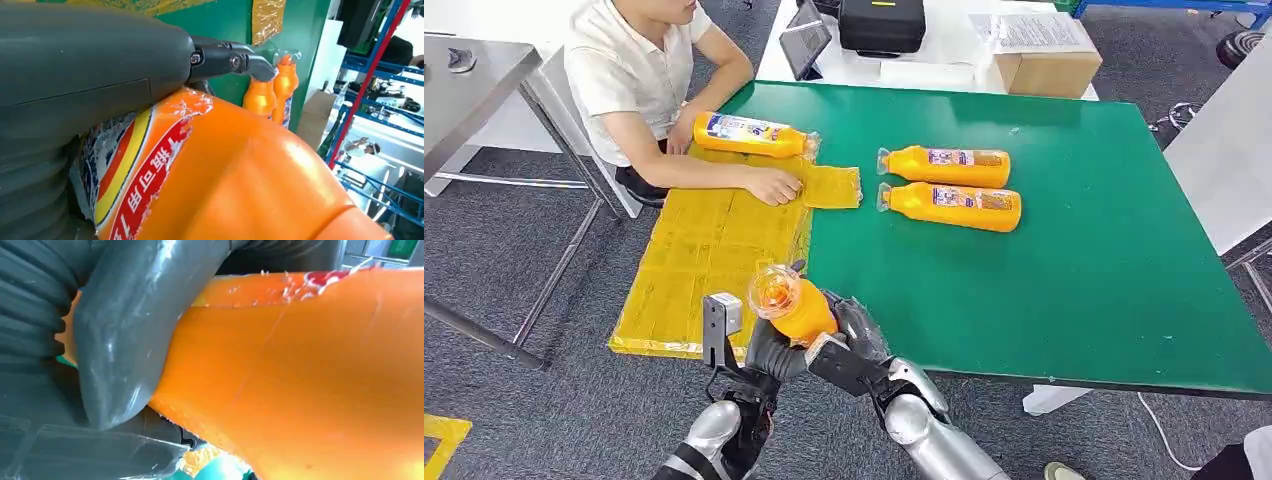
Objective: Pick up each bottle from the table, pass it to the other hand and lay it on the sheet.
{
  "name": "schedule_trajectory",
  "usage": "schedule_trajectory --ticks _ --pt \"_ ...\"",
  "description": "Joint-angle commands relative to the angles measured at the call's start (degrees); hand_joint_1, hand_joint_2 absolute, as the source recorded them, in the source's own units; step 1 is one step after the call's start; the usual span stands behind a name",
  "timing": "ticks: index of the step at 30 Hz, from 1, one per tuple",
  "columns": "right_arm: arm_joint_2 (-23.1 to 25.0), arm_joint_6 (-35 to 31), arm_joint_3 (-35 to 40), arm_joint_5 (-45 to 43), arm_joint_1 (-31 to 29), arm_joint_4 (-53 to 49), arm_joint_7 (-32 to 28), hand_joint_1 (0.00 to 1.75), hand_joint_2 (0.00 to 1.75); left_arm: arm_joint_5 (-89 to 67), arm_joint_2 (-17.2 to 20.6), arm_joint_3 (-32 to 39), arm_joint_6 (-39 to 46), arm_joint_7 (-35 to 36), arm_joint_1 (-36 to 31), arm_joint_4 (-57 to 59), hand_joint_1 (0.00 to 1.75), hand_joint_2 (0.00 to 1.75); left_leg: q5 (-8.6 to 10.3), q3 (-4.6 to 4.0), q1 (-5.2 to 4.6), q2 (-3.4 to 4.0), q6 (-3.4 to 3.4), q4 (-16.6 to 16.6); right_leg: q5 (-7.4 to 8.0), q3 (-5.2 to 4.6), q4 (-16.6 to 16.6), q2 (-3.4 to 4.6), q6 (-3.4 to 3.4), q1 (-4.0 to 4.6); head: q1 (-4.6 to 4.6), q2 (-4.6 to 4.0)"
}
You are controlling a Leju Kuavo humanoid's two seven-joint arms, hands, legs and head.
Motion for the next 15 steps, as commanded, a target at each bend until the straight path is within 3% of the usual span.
schedule_trajectory --ticks 1,6,7,8,11,12,13,14,15 --pt "-1.3 0.2 4.4 0.5 -0.1 0.7 0.0 1.75 1.75 0.5 -0.6 0.0 0.5 0.4 -4.7 2.2 0.00 1.75 -0.02 0.08 0.05 -0.14 -0.07 0.0 -0.06 0.12 0.0 -0.12 -0.08 0.05 0.02 0.00" --pt "-1.2 -0.4 4.8 0.8 -0.6 1.2 0.2 1.75 1.75 2.9 -0.4 0.0 -1.7 1.5 -3.8 0.6 0.00 1.75 -0.08 0.24 0.07 -0.19 -0.12 0.0 -0.14 0.28 0.0 -0.15 -0.12 0.06 0.02 0.00" --pt "-1.1 -0.4 4.9 0.7 -0.7 1.3 0.2 1.75 1.75 3.6 -0.3 -0.1 -2.2 1.5 -3.5 -0.4 0.07 1.75 -0.05 0.13 0.07 -0.12 -0.09 0.0 -0.08 0.16 0.0 -0.09 -0.09 0.06 0.02 0.00" --pt "-1.1 -0.2 5.1 0.4 -0.8 1.2 0.1 1.75 1.75 4.6 -0.2 -0.2 -2.6 1.5 -3.1 -1.8 1.69 1.75 -0.10 0.21 0.08 -0.14 -0.12 0.0 -0.14 0.25 0.0 -0.11 -0.12 0.07 0.00 0.00" --pt "-1.0 -0.4 5.3 -0.1 -0.3 0.8 0.1 1.75 1.75 5.2 -0.1 0.3 -1.8 0.4 -2.4 -4.3 1.75 1.75 -0.05 0.09 0.05 -0.09 -0.09 0.0 -0.08 0.13 0.0 -0.06 -0.09 0.04 0.02 0.00" --pt "-1.0 -0.7 5.3 -0.2 0.0 0.7 0.2 1.40 1.75 5.3 -0.2 0.8 -1.1 -0.3 -2.0 -5.3 1.75 1.75 -0.03 0.02 0.07 -0.06 -0.06 0.0 -0.04 0.06 0.0 -0.05 -0.06 0.06 0.00 0.00" --pt "-0.9 -0.8 5.1 -0.6 0.5 0.4 0.2 0.77 1.75 5.0 -0.5 1.6 0.6 -1.4 -1.5 -6.4 1.75 1.75 -0.09 0.15 0.08 -0.11 -0.11 0.0 -0.11 0.20 0.0 -0.08 -0.11 0.07 0.02 0.00" --pt "-0.8 -0.7 5.3 -0.8 0.9 0.1 0.2 0.26 1.75 5.5 -0.7 2.1 1.0 -1.6 -1.1 -7.4 1.75 1.75 -0.04 0.08 0.07 -0.10 -0.08 0.0 -0.07 0.13 0.0 -0.08 -0.08 0.07 0.02 0.00" --pt "-0.7 -0.7 5.4 -0.9 1.2 -0.2 0.1 0.05 1.75 5.8 -0.7 2.4 1.1 -1.5 -0.9 -8.1 1.75 1.75 -0.09 0.17 0.07 -0.14 -0.11 0.0 -0.13 0.22 0.0 -0.11 -0.11 0.06 0.00 0.00"
